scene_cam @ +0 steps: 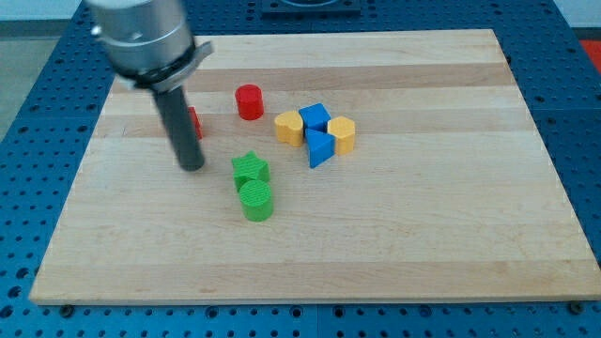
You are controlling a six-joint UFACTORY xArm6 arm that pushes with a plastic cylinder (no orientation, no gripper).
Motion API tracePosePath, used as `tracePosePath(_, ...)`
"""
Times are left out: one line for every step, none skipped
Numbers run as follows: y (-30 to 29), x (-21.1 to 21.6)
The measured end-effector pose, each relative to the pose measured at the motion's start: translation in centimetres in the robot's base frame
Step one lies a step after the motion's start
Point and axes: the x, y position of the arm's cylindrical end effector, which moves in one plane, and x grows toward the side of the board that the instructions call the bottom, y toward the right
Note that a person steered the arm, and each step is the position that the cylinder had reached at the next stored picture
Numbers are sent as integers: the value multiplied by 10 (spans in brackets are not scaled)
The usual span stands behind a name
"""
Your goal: Place the red star left to the red circle
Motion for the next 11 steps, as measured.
tracePosePath(-29,4)
tracePosePath(-28,-40)
tracePosePath(-14,-47)
tracePosePath(13,-66)
tracePosePath(35,-78)
tracePosePath(37,-78)
tracePosePath(19,-74)
tracePosePath(-16,-60)
tracePosePath(-32,-64)
tracePosePath(-32,-105)
tracePosePath(-20,-107)
